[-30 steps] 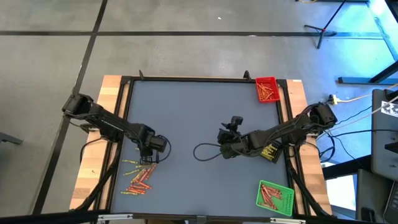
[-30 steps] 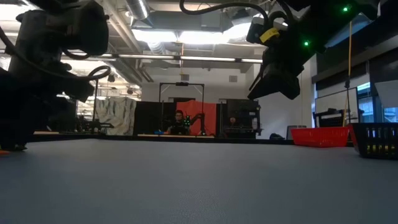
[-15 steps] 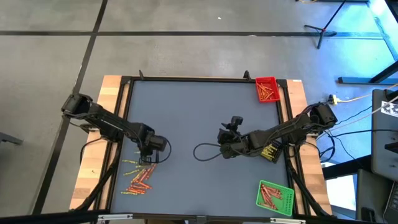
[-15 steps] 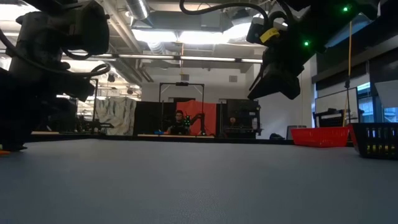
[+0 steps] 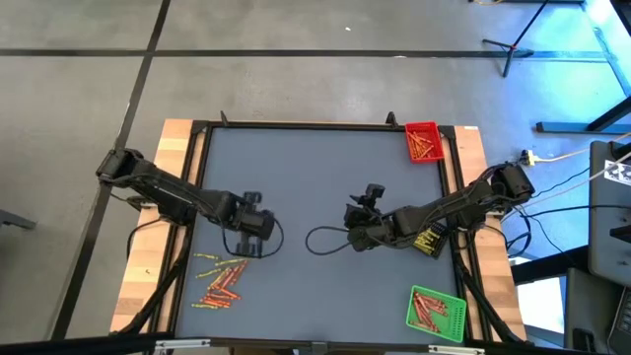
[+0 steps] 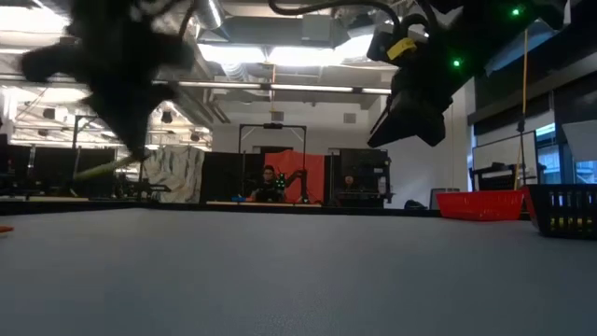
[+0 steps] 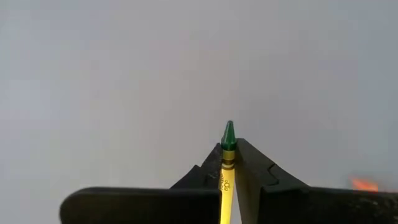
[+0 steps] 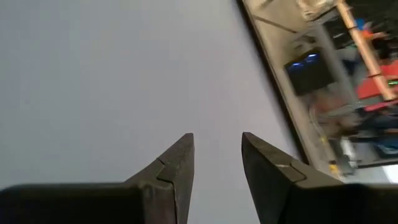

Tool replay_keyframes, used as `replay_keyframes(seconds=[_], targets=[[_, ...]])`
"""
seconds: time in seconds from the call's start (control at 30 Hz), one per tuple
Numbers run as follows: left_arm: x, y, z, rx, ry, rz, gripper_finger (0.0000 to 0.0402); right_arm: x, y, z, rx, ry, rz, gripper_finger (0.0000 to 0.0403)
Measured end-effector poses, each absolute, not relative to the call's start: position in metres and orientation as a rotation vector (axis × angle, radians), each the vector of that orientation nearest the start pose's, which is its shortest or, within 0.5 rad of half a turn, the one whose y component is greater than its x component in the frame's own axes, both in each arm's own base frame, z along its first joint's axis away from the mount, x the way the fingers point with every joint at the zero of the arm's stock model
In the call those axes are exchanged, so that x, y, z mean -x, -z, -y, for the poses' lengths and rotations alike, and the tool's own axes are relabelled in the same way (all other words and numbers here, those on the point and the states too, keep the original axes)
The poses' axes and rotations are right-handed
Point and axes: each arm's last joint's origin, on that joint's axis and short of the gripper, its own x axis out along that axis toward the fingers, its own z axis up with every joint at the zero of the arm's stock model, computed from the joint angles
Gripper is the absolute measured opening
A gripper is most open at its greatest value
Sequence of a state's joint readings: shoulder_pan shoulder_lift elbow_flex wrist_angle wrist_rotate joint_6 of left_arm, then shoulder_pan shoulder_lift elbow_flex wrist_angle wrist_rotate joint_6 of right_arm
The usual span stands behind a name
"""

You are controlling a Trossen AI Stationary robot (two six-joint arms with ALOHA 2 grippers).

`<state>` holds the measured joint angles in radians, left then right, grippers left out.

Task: Sort crayons
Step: Put the green crayon into the black basket

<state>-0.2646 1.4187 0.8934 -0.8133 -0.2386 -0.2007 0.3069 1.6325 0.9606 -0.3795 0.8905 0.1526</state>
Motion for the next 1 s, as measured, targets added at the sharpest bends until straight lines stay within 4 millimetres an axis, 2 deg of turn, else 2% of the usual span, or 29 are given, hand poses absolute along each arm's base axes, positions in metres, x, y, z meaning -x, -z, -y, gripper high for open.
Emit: replay_keyframes(seconds=[0.13,0.23,0.37,0.53,0.67,0.8,0.93,1.0], targets=[[-0.254,-0.226,0.065,-0.291,-0.132,-1.063,0.0009,-0.306,-0.188,-0.076,0.384,0.486,-0.811,0.0148],[-0.267,-0.237,0.071,-0.334,-0.067,-0.872,0.0009,-0.313,-0.192,-0.079,0.366,0.408,-0.764,0.0176],[-0.279,-0.239,0.075,-0.381,0.043,-0.686,0.0009,-0.321,-0.197,-0.083,0.368,0.326,-0.669,0.0205],[-0.286,-0.239,0.077,-0.448,0.067,-0.431,0.001,-0.327,-0.199,-0.082,0.381,0.227,-0.511,0.0213],[-0.286,-0.236,0.074,-0.474,0.044,-0.287,0.001,-0.333,-0.205,-0.076,0.344,0.167,-0.426,0.0213],[-0.29,-0.242,0.062,-0.457,0.031,-0.185,0.001,-0.341,-0.217,-0.07,0.296,0.088,-0.3,0.0213],[-0.295,-0.244,0.05,-0.445,0.052,-0.142,0.001,-0.345,-0.229,-0.067,0.301,0.092,-0.178,0.0213],[-0.296,-0.244,0.046,-0.443,0.034,-0.135,0.001,-0.345,-0.231,-0.068,0.313,0.084,-0.169,0.0213]])
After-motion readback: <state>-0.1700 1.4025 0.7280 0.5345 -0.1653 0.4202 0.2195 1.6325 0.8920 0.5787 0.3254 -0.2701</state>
